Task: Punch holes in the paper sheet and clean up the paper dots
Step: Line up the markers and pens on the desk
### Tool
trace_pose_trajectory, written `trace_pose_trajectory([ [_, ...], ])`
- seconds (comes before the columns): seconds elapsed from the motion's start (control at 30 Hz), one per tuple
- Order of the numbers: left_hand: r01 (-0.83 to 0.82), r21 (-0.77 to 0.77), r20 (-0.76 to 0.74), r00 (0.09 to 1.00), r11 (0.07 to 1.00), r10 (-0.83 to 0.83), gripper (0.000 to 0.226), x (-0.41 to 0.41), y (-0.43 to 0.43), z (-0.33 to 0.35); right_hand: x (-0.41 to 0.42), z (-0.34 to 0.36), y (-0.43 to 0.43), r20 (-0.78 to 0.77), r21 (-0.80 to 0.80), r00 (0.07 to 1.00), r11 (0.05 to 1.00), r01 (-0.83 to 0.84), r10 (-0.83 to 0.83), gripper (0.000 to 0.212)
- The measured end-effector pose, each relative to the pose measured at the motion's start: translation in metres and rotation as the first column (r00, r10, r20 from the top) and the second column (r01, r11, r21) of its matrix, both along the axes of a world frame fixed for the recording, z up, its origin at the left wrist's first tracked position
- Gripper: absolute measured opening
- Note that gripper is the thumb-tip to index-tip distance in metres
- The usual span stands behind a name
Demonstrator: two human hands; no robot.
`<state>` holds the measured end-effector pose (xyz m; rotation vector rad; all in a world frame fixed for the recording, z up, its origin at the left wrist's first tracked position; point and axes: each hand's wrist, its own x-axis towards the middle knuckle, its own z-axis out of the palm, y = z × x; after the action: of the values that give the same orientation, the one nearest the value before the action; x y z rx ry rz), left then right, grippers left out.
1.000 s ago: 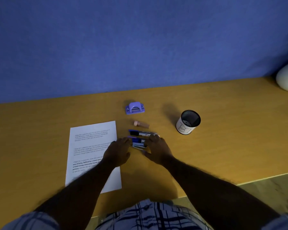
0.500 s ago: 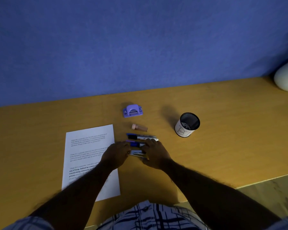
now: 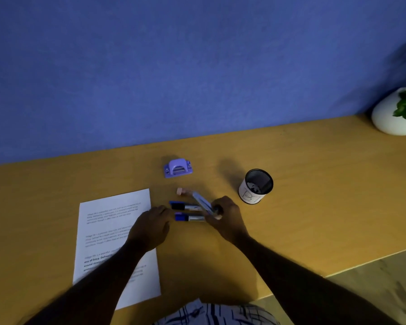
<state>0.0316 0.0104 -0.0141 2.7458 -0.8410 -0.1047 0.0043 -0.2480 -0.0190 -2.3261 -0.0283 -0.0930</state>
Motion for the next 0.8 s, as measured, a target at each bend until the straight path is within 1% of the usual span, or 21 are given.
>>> trace_pose_trajectory([
  [0.07,0.010,0.022,0.006,1.000,1.000,-0.010,0.023,0.004,-0.006,0.000,0.017,0.002,-0.002,-0.017,0.045,0.990,0.989,0.140,-0.139,0.022],
  [0.13,0.004,0.039,0.000,1.000,0.999,-0.004,0.024,0.010,-0.011,0.000,0.036,0.004,-0.004,-0.057,0.046,0.966,0.966,0.253,-0.251,0.024],
  [0.33,0.007,-0.029,-0.002,1.000,1.000,-0.008,0.030,0.028,-0.020,0.001,0.093,0.007,-0.006,-0.129,0.071,0.876,0.876,0.476,-0.466,0.029],
  [0.47,0.000,-0.037,0.020,1.000,0.999,0.001,0.026,0.039,-0.021,-0.003,0.126,0.008,-0.005,-0.214,0.110,0.830,0.831,0.545,-0.515,0.029],
  [0.57,-0.016,-0.032,0.027,0.999,0.999,0.017,0.026,0.045,-0.020,-0.005,0.153,0.006,-0.007,-0.212,0.118,0.798,0.796,0.594,-0.564,0.037],
  [0.63,-0.043,-0.040,0.022,0.999,0.998,0.044,0.028,0.048,-0.019,-0.007,0.171,0.007,-0.011,-0.219,0.076,0.777,0.783,0.617,-0.591,0.040],
  [0.8,-0.061,-0.055,0.028,0.998,0.997,0.063,0.038,0.052,-0.019,-0.013,0.205,0.013,-0.028,-0.234,-0.044,0.760,0.788,0.614,-0.606,0.041],
])
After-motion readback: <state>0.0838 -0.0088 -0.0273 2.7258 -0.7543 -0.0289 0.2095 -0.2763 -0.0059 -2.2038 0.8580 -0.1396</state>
